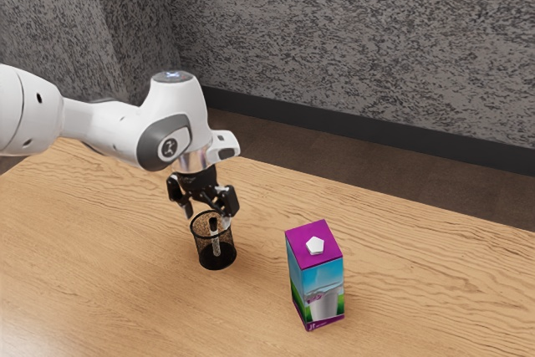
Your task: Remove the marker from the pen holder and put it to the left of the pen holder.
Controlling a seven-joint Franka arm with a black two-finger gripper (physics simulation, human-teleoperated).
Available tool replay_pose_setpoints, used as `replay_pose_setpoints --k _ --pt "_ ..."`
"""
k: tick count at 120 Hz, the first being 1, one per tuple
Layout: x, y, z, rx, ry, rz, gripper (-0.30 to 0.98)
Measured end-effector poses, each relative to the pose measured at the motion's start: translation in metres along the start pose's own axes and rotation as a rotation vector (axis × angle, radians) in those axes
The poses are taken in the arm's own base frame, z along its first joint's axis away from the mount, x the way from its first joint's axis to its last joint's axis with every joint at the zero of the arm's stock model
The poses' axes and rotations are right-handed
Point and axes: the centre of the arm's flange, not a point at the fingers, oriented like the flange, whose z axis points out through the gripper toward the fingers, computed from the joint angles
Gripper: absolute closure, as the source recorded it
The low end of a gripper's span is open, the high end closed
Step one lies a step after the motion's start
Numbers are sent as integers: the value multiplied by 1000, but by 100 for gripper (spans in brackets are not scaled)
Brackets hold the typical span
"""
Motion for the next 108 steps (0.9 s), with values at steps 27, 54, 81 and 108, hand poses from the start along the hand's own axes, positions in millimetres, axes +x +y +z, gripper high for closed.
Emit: replay_pose_setpoints --k 27,54,81,108 --pt "0 0 3 -2 -1 1 0" --pt "-1 1 3 -5 -1 3 26" --pt "-6 3 4 -3 -7 7 57" --pt "-12 1 1 -3 -1 -8 71"
